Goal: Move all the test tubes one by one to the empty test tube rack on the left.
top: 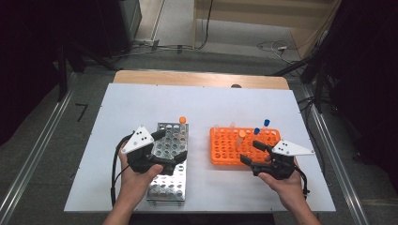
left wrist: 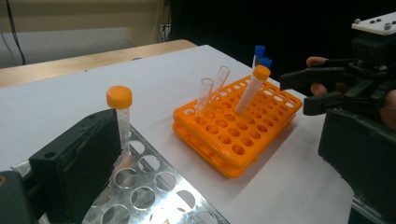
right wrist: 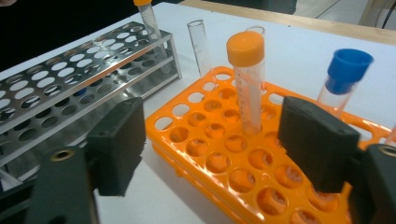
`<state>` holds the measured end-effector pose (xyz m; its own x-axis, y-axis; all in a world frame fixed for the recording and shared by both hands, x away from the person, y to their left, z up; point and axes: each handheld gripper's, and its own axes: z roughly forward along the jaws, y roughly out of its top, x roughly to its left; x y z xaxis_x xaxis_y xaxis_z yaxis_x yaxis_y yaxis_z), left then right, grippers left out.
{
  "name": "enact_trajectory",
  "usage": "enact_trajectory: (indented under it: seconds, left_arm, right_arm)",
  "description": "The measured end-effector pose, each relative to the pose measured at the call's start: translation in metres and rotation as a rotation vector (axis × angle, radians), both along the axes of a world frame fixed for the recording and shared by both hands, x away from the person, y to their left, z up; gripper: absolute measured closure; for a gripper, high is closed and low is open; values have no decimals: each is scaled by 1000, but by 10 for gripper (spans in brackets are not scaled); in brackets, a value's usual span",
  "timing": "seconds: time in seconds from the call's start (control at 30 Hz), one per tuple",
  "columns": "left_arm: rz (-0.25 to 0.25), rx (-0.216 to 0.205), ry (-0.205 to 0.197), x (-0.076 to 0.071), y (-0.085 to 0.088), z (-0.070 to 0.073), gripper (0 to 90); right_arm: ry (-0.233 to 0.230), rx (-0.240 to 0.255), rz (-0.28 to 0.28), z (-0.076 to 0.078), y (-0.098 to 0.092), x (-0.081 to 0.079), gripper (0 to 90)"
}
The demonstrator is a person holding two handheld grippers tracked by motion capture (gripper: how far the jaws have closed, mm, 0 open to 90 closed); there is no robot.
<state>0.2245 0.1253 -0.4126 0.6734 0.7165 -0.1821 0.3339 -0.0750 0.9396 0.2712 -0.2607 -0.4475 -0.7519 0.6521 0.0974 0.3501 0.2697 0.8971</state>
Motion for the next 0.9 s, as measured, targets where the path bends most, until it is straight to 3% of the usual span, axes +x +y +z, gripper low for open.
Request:
enact_trajectory:
  seconds: [0.17, 0.53, 0.67, 0.9]
  left_arm:
    - [-3, -8, 1, -6, 2, -2, 0]
    - [-1, -15, 15, -9, 5, -9, 0]
    - [-2, -19, 18, -8, 5, -10, 0]
    - [-8, -14, 28, -7, 1, -13, 0]
  right_arm:
    - [-4, 10, -23, -1, 9, 9, 350]
    - [26, -86, -132, -24, 31, 28, 527]
    - [38, -84, -165, -29, 33, 31, 561]
    - [9, -100, -207, -39, 39, 34, 655]
